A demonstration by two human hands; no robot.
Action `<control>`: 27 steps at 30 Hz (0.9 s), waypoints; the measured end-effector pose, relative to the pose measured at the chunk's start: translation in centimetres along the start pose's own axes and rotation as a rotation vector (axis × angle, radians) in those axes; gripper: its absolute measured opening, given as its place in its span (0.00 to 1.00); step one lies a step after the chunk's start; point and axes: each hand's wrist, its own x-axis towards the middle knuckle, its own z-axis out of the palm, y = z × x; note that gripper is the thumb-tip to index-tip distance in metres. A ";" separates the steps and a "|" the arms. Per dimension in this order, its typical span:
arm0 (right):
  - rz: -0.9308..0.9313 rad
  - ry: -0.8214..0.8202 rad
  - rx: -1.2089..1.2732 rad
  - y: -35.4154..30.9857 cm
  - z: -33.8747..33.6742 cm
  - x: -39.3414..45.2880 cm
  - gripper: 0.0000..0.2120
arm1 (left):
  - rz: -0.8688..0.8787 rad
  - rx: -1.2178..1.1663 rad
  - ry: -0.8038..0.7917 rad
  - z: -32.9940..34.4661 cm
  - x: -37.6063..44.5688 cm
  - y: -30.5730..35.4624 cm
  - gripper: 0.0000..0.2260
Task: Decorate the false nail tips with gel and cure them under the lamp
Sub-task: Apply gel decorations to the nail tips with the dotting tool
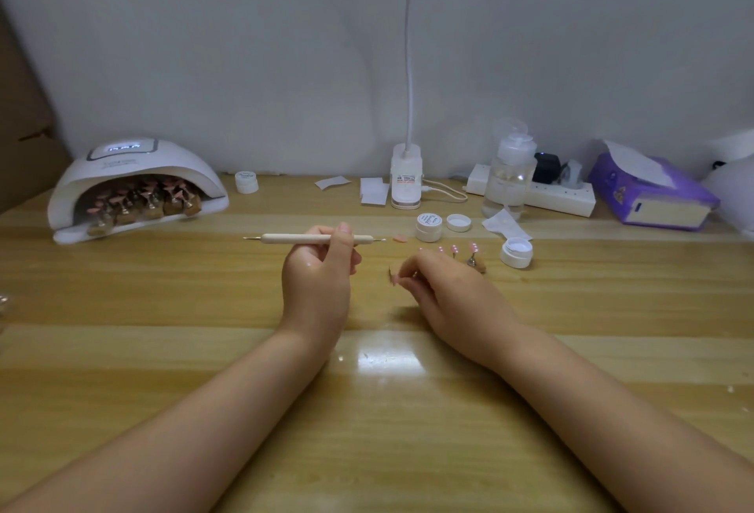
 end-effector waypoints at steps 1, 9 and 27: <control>0.019 0.026 0.034 0.1 -0.1 0.0 0.05 | 0.002 0.000 0.000 0.0 0.0 0.0 0.12; 0.163 0.153 0.258 0.8 -0.5 -0.1 0.03 | 0.025 0.012 -0.018 0.0 -0.2 0.1 0.13; 0.191 0.091 0.112 1.8 -0.5 0.0 0.02 | 0.027 0.026 -0.057 0.0 -0.4 0.2 0.13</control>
